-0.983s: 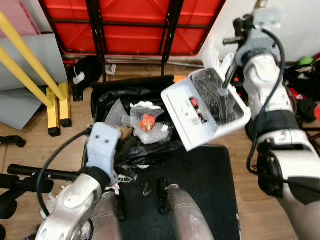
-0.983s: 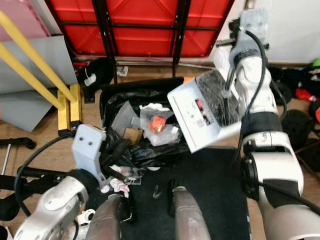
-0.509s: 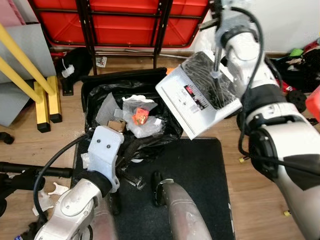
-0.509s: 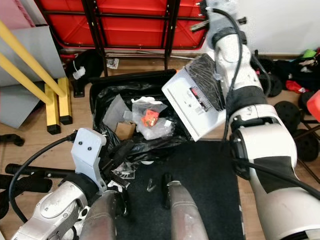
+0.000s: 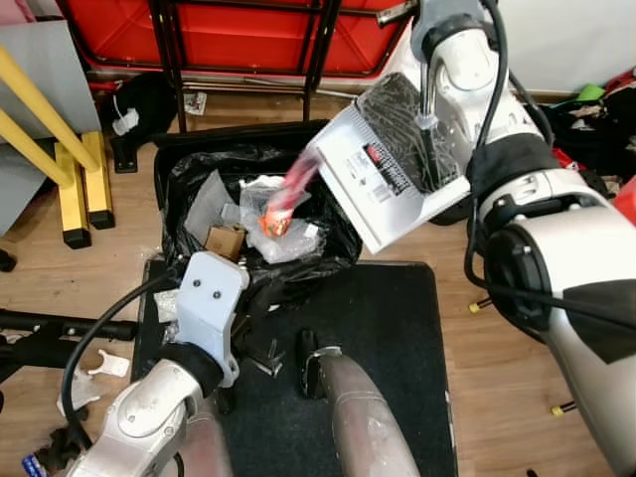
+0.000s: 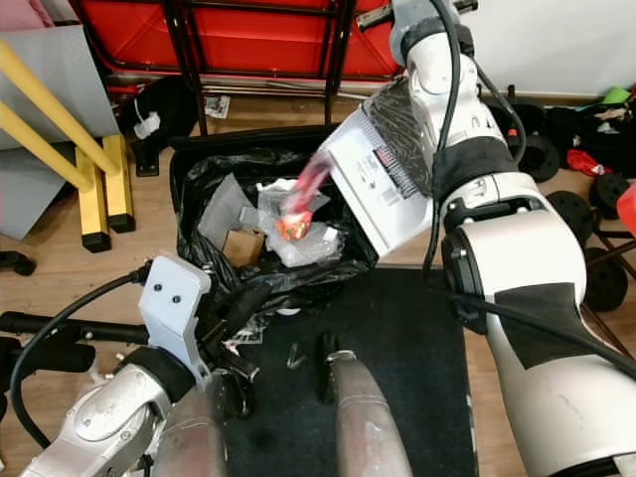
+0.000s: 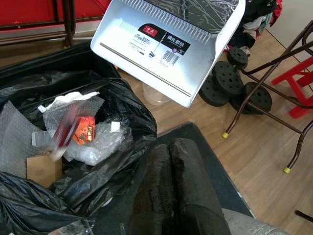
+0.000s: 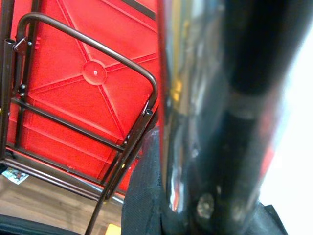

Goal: Sweep floor

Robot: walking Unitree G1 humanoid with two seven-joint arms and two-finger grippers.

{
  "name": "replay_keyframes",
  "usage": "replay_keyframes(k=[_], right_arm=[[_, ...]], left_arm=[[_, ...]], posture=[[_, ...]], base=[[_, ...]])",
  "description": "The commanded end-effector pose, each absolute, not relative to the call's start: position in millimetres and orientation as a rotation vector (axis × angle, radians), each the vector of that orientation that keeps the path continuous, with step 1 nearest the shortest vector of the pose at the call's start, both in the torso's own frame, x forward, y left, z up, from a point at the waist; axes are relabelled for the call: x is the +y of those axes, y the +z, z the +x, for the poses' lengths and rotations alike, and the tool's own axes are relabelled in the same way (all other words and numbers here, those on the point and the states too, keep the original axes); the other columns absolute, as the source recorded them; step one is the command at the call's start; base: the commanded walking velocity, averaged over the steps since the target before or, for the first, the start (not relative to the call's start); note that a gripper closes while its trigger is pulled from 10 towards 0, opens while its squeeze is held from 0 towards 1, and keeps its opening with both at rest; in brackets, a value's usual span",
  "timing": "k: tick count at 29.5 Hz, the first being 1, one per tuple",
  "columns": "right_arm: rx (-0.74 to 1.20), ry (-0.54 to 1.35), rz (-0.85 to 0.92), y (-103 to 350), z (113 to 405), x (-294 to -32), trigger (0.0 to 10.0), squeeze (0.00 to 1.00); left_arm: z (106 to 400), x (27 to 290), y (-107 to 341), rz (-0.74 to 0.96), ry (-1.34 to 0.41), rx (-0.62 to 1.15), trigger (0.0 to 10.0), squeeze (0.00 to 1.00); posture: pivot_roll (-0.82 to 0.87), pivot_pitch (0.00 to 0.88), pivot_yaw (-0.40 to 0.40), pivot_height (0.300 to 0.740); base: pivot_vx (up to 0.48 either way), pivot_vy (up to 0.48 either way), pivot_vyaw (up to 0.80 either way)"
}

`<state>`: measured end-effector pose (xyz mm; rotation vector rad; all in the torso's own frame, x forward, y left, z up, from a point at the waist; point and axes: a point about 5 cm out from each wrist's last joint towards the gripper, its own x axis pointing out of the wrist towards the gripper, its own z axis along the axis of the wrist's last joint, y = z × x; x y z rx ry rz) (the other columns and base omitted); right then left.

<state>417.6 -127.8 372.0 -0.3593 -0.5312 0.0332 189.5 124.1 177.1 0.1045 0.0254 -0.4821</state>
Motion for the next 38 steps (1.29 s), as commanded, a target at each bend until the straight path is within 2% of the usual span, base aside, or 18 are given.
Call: replay_keyframes(k=[1,7,10,11,20,25,28,35,38], right_arm=[[-0.610,0.010,-0.366,389,413,-133,10.0,0.00],[-0.595,0.020,-0.342,383,414,-134,10.0,0.00],[-0.580,0.040,-0.268,375,415,-136,10.0,0.00],[-0.566,0.066,-0.190,367,415,-138,10.0,0.00],[-0.573,0.126,-0.088,339,411,-146,10.0,0.00],[-0.563,0.108,-0.044,313,400,-159,10.0,0.00],[-0.508,0.086,-0.034,279,382,-174,10.0,0.00],[-0.441,0.097,-0.049,251,363,-177,10.0,0.00],[-0.410,0.118,-0.050,240,355,-170,10.0,0.00]], left_arm=[[183,120,175,0.088,-0.522,0.051,10.0,0.00],[185,119,175,0.087,-0.515,0.053,10.0,0.00],[187,120,173,0.071,-0.502,0.061,10.0,0.00],[191,121,172,0.052,-0.486,0.067,10.0,0.00],[201,127,169,0.056,-0.427,0.061,10.0,0.00],[212,129,167,0.061,-0.417,0.061,10.0,0.00],[226,133,169,0.064,-0.371,0.025,10.0,0.00],[238,136,165,0.086,-0.352,0.054,10.0,0.00],[249,137,165,0.093,-0.333,0.036,10.0,0.00]], posture=[[-0.09,0.468,-0.261,0.740],[-0.09,0.455,-0.261,0.740],[-0.09,0.444,-0.259,0.740],[-0.10,0.427,-0.257,0.740],[-0.12,0.387,-0.243,0.740],[-0.14,0.338,-0.220,0.740],[-0.14,0.303,-0.209,0.740],[-0.15,0.274,-0.202,0.740],[-0.16,0.246,-0.186,0.740]], base=[[0.000,0.000,0.00],[0.000,0.000,0.00],[0.000,0.000,0.00],[0.000,0.000,0.00],[0.000,0.000,0.00],[0.339,0.000,0.00],[0.000,0.000,0.00],[0.000,0.000,0.00],[0.480,0.000,0.00]])
